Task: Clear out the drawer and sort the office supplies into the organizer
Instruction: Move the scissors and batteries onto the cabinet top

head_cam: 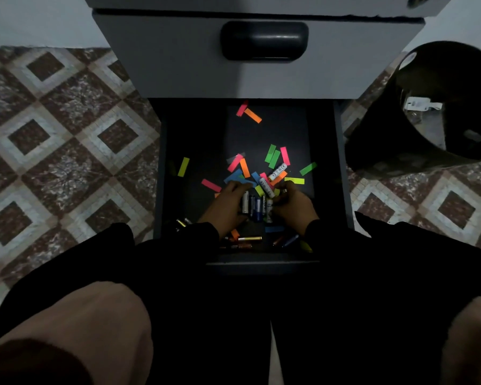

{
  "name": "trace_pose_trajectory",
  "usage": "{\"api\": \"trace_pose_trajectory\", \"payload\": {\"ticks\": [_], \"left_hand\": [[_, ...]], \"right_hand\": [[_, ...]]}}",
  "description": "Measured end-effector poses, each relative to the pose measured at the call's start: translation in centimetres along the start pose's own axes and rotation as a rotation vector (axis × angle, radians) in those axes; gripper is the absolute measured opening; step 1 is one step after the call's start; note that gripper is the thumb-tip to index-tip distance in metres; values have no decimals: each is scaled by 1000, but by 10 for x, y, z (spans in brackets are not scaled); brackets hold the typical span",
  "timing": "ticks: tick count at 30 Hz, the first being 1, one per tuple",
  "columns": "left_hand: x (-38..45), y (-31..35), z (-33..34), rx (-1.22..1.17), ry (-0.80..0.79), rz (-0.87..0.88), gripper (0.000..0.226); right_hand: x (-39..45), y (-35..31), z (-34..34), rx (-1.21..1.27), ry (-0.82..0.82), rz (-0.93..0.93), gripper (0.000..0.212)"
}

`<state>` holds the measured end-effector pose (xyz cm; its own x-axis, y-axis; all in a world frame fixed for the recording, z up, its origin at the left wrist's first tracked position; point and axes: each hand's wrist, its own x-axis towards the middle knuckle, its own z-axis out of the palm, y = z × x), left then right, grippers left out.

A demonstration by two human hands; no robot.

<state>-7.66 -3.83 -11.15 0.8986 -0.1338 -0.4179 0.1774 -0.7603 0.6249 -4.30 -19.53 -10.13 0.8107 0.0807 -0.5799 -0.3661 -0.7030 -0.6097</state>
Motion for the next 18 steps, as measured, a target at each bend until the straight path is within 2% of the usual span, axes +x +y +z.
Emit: {"api": "trace_pose_trajectory", "payload": {"ticks": [3,6,13,18], "left_hand": [[2,-2,0,-22,30,2,76],[2,-3,-1,-14,50,8,74],[-1,-4,-3,116,75,59,65],[-1,-7,-2,179,105,76,61]], "right_hand": [[2,-2,-1,88,-18,7,53],[2,-4,-4,117,2,-26,45],[5,-5,-8,-222,126,-274,32],[18,-10,-6,-271,142,-329,31]]}}
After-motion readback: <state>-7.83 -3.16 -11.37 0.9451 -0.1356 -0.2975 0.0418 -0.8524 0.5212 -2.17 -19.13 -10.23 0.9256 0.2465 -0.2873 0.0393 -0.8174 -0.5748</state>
